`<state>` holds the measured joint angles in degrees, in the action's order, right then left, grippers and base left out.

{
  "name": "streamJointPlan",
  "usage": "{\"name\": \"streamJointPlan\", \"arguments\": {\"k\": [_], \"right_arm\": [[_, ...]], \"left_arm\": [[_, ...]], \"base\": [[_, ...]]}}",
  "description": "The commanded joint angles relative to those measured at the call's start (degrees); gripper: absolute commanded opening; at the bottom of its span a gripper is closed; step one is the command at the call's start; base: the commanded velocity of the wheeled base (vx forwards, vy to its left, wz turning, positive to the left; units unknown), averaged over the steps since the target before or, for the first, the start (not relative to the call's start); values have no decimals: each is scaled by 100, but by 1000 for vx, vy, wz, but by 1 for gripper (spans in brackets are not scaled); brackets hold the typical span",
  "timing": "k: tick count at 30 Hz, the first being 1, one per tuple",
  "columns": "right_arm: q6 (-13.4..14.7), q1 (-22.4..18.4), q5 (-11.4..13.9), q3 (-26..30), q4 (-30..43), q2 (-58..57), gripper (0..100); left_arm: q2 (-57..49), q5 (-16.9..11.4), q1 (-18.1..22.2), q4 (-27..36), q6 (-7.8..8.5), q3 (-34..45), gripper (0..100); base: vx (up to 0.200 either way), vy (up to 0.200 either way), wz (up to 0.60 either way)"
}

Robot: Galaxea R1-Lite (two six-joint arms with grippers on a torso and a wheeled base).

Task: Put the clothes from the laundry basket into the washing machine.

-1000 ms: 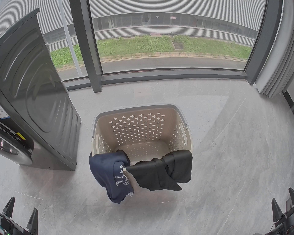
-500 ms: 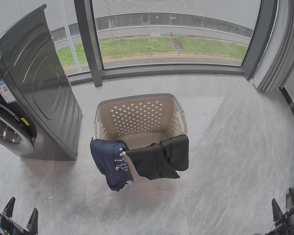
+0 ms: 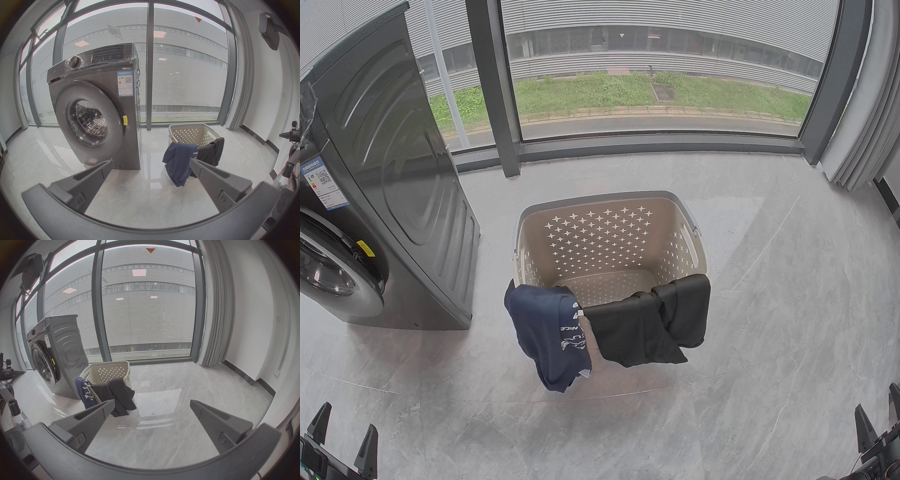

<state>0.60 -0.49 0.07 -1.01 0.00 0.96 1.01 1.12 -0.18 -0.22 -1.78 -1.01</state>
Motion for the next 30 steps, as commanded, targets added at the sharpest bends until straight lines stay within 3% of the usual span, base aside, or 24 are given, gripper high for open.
{"name": "streamJointPlan", "arguments": {"k": [1,23,30], "right_arm": [[2,-4,1,101,0,-96,100],[2,5,1,101,0,-96,100],[-7,5,1,101,0,-96,100]], "left_arm": [[-92,-7,1,-4,-15,101,100],[-92,2,1,-4,-7,101,100],[-92,-15,1,-4,-77,101,100]], "base": [[0,200,0],[0,200,0],[0,200,0]]}}
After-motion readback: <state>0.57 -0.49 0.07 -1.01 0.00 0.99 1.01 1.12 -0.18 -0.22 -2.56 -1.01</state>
